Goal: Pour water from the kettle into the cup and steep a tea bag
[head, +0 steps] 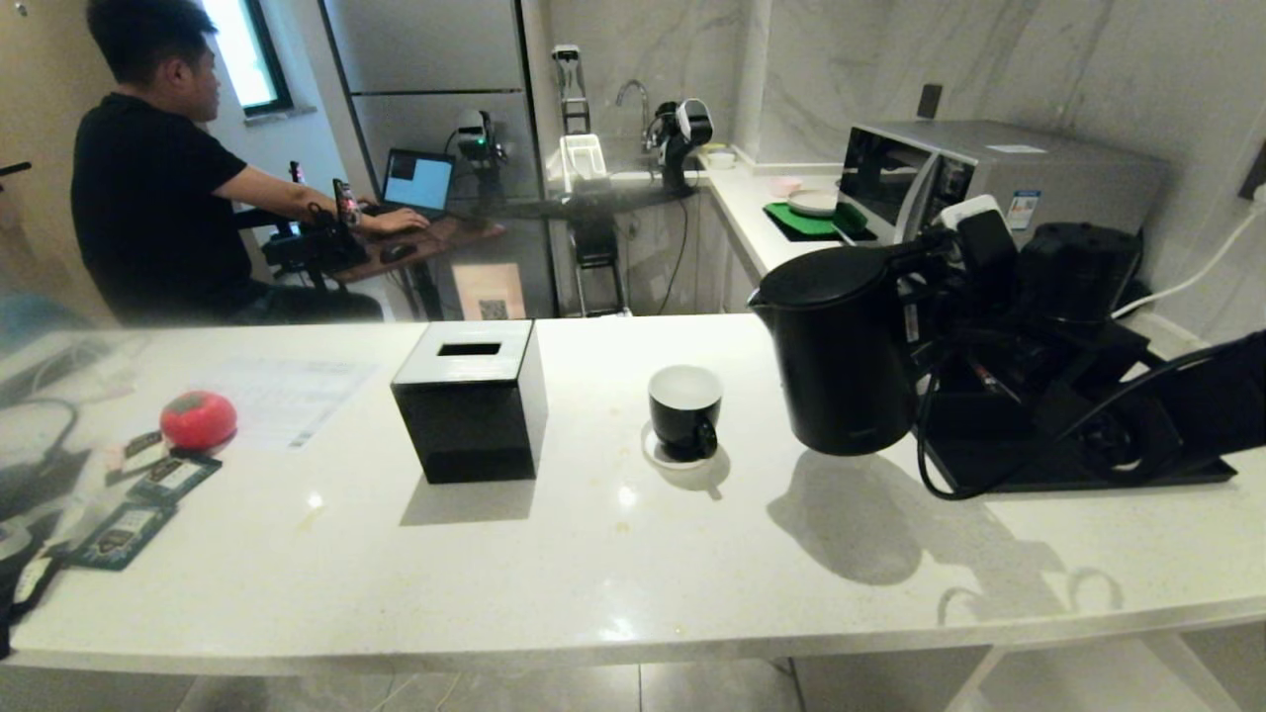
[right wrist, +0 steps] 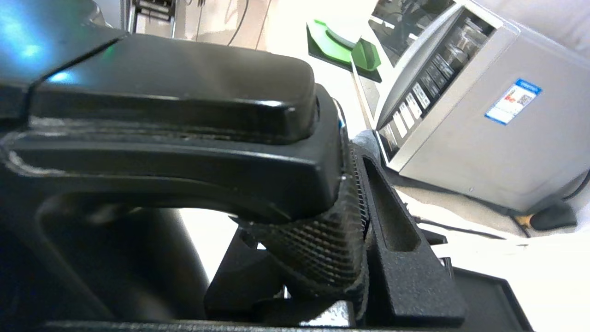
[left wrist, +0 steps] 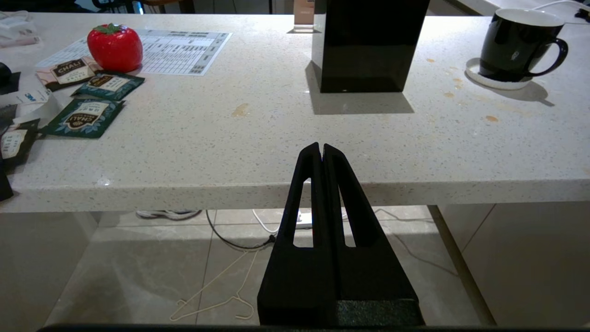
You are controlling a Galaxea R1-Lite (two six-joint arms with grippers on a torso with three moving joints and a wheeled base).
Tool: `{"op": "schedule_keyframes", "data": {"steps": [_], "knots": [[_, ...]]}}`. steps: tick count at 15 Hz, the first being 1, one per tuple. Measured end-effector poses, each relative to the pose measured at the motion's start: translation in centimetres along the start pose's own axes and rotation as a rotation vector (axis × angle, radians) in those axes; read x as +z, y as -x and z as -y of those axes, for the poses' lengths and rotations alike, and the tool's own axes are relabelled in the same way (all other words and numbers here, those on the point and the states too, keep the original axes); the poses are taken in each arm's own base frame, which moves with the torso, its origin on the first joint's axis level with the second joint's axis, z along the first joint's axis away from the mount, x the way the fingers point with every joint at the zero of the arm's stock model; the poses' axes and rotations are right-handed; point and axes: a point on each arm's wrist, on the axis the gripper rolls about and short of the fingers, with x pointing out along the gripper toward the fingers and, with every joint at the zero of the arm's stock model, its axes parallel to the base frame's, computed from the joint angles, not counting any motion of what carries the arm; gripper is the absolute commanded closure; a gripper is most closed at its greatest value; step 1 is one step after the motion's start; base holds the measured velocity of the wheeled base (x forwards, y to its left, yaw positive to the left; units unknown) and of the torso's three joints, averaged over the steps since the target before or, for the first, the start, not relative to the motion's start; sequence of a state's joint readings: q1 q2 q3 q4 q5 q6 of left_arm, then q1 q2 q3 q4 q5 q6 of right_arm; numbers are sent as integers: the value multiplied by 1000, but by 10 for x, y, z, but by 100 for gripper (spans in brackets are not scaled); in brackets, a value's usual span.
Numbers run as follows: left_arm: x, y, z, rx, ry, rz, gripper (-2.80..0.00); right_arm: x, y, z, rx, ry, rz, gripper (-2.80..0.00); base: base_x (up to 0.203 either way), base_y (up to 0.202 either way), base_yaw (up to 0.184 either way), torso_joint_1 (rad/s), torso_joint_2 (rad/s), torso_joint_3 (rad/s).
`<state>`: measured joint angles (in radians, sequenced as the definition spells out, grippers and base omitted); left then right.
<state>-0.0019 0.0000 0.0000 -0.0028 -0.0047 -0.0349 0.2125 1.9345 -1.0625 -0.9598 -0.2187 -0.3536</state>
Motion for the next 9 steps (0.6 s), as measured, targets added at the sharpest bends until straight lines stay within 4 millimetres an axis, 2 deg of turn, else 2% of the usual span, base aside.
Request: {"op": "schedule_keyframes", "data": {"steps": [9], "knots": [[0, 0, 0, 0, 0, 0, 0, 3, -7, -17, 52, 131, -27, 0, 0, 0, 0, 0, 0, 0]]}}
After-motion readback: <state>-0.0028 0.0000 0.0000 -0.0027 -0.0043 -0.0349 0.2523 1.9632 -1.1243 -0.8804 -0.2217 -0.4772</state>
